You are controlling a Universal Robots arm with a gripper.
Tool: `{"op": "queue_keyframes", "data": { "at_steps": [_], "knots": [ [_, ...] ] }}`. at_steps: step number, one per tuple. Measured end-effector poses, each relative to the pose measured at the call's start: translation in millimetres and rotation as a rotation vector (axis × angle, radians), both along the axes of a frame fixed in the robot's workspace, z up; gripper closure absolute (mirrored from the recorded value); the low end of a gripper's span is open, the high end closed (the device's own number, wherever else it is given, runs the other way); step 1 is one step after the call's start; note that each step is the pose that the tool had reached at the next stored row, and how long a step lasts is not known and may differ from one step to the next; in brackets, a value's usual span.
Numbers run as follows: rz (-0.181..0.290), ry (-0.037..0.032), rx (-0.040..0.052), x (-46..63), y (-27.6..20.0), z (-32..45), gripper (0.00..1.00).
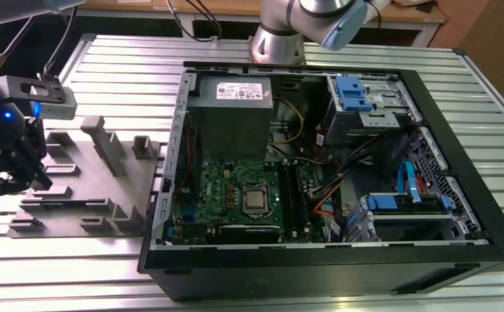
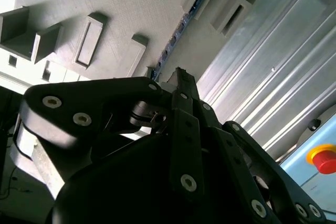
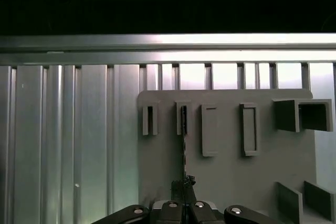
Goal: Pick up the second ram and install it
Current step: 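Pick up the second ram and move it above second insertion slot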
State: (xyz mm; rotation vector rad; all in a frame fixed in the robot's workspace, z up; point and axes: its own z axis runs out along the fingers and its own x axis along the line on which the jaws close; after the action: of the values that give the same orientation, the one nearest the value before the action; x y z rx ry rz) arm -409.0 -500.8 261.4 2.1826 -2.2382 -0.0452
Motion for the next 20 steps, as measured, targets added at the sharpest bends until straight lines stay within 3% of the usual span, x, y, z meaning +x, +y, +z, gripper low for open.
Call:
{"op": "queue_keyframes", "data": {
  "at_steps": [5,20],
  "knots": [
    [0.0,-0.0001,0.0164,0.0,0.2,-1.2,0.93],
    [0.0,0.0,0.0165,0.4,2.4,-13.9,0.93]
  ]
}}
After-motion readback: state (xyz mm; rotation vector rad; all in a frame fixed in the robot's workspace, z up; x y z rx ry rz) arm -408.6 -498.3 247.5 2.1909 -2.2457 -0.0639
